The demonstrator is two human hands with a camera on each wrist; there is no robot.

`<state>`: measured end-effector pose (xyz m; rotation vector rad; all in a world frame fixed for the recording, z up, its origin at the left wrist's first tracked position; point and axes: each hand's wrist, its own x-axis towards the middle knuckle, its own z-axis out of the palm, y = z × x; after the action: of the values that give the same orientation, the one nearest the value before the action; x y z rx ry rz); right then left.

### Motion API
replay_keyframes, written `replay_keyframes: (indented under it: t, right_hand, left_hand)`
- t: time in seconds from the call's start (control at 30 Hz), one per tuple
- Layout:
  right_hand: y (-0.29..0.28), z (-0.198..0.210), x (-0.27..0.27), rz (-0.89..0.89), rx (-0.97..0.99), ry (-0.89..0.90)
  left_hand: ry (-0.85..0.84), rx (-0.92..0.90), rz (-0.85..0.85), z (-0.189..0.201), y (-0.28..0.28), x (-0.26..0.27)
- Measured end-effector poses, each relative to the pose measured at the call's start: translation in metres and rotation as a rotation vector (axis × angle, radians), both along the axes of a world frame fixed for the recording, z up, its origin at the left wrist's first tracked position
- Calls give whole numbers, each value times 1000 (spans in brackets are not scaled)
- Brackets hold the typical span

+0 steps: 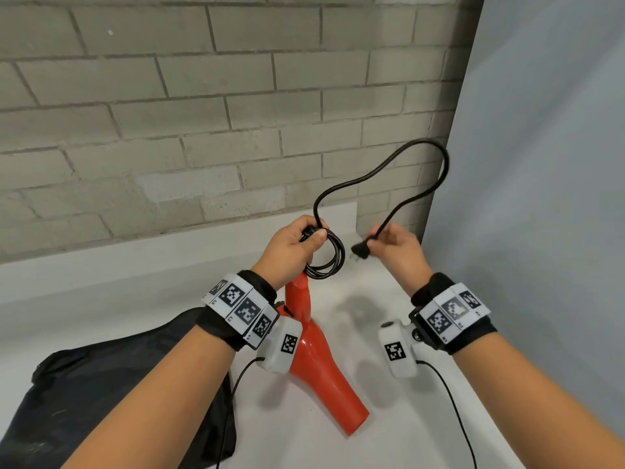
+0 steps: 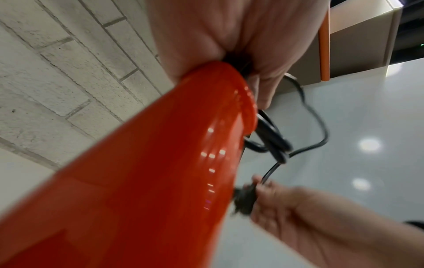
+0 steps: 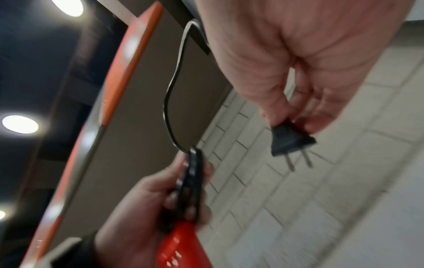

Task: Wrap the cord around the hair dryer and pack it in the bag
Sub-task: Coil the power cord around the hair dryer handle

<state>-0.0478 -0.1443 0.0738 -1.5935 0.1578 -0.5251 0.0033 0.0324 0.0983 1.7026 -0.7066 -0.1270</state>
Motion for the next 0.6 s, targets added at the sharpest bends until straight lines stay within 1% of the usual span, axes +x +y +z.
replay_keyframes:
  t: [0.1,0.17,0.2,0.27,0.37,0.43,0.53,0.6]
  right_hand:
    - [12,27,-12,9,85,-281]
    - [21,36,-21,102,109,-383]
    - [26,37,-24,149,84,-383]
    - [37,36,-28,171,-62,-327]
    - [49,26,-26,79,-269,-280]
    - [52,19,-23,5,-382,-276]
    - [56,14,-21,-36,-457,-236]
    - [60,14,-19,-69,-485,-227]
  left_hand:
    - [21,-27,5,-1,-3,2]
    - [28,-28,1,-2,-3,3]
    - [30,-20,0,-1,-4,4]
    - [27,3,16,-2,-5,7]
    - [71,-21,40,-4,-5,13]
    - [64,-39,24,-5,-2,14]
    - [61,-53,-31,-4,1,10]
    - [33,-25,-16,-2,2,8]
